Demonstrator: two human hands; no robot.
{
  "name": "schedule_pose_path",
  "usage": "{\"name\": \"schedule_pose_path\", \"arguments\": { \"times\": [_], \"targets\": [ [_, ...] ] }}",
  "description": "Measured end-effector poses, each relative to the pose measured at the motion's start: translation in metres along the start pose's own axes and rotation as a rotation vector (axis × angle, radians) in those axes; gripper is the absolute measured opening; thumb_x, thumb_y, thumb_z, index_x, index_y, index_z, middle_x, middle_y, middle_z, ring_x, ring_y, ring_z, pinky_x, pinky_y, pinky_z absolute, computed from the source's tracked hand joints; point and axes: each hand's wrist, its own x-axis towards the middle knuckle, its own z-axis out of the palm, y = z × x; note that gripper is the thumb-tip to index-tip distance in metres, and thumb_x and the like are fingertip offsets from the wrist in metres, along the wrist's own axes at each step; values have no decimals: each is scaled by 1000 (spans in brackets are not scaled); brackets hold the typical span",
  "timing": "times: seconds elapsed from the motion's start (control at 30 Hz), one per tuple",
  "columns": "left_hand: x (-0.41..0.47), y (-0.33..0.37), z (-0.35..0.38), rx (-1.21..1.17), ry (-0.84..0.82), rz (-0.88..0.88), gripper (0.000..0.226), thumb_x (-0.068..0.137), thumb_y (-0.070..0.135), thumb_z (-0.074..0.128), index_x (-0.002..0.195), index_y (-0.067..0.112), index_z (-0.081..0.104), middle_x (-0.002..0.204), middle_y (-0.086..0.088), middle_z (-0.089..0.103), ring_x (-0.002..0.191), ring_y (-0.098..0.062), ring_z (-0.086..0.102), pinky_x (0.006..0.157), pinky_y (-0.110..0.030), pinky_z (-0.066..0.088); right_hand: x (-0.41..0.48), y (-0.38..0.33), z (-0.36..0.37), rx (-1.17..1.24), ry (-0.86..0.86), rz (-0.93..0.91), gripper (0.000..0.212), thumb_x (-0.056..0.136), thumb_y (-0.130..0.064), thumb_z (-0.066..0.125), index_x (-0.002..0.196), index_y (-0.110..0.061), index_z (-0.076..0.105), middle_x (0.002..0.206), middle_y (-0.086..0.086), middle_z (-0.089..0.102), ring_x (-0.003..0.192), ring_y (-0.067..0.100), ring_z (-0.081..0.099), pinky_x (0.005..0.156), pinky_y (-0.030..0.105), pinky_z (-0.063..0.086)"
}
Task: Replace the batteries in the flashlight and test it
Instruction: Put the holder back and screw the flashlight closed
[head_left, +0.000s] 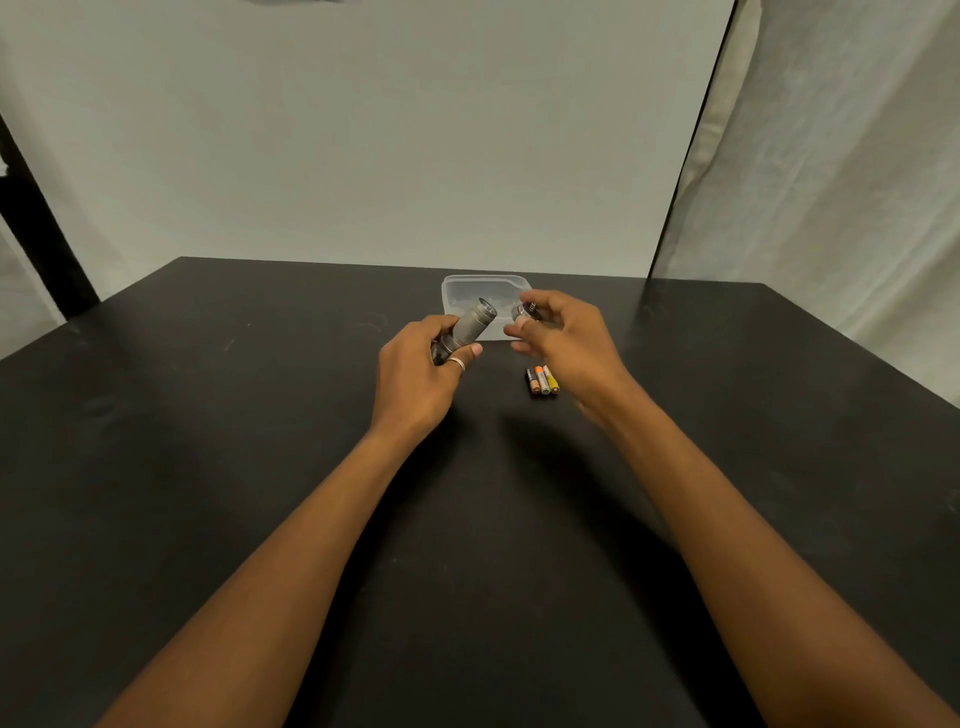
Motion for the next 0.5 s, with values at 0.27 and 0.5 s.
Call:
{"name": "schedule_pose_path", "arguments": {
  "times": [0.27,0.5],
  "targets": [
    [0,1,0,5,-5,-15,37,91,31,75,125,19,68,111,-1,68,95,-15,60,81,-26,48,2,5,-12,521,29,210,32,86,3,76,118,0,69,110,13,76,99,21,75,87,25,59],
    [-1,2,0,22,-14,1,37,91,30,75,126,19,68,111,-3,68,94,-15,59,76,-19,43,2,4,-14,803,-8,271,18,91,0,71,109,1,68,99,14,77,94,27,78,76,27,62]
  ]
}}
